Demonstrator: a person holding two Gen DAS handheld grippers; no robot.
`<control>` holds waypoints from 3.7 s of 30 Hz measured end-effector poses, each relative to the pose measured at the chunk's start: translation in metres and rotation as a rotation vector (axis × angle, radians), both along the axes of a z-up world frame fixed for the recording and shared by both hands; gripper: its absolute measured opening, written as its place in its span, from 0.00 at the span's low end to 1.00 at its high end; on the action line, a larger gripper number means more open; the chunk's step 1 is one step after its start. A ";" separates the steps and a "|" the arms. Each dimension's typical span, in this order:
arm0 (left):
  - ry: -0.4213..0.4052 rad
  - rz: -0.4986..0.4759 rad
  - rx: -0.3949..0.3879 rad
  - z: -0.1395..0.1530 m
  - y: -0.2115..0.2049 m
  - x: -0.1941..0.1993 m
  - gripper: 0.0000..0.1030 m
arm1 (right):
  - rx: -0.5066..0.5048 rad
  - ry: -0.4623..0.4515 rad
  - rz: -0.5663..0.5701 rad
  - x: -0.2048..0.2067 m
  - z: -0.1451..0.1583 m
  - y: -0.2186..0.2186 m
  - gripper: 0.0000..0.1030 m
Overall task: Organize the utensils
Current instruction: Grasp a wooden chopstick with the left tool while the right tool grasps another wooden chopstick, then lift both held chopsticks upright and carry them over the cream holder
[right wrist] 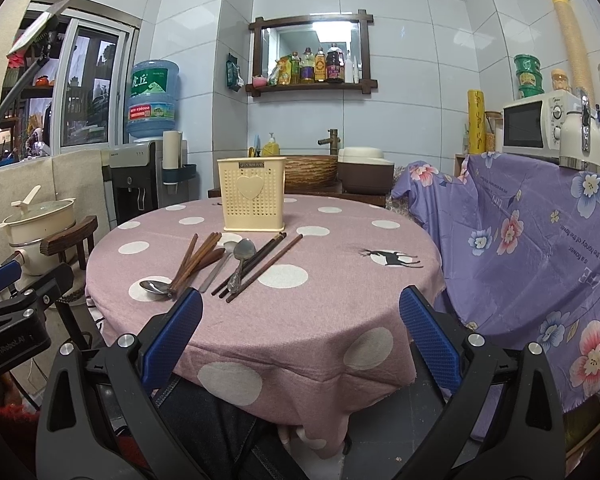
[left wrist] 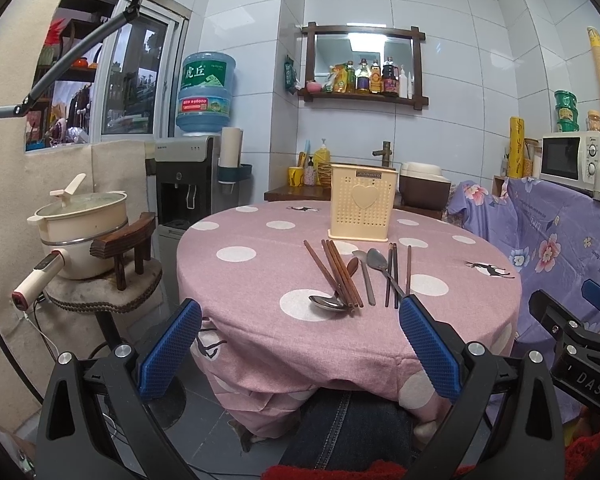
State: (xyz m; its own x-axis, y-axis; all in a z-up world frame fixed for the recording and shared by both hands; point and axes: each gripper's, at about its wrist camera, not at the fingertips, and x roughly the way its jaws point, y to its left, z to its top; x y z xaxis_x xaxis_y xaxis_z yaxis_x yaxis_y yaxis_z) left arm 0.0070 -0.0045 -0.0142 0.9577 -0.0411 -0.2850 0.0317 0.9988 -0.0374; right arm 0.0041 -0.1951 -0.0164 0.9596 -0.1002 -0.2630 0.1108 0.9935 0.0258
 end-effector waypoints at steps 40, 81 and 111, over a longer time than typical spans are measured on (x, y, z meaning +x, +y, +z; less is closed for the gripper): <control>0.678 -0.125 -0.049 -0.009 -0.003 0.326 0.24 | 0.215 0.507 0.057 0.295 0.001 -0.052 0.71; 0.682 -0.032 0.134 -0.027 -0.038 0.363 0.09 | 0.228 0.680 -0.071 0.401 -0.027 -0.028 0.10; 0.397 -0.099 -0.072 0.080 -0.006 0.348 0.07 | 0.249 0.305 0.137 0.358 0.086 -0.059 0.07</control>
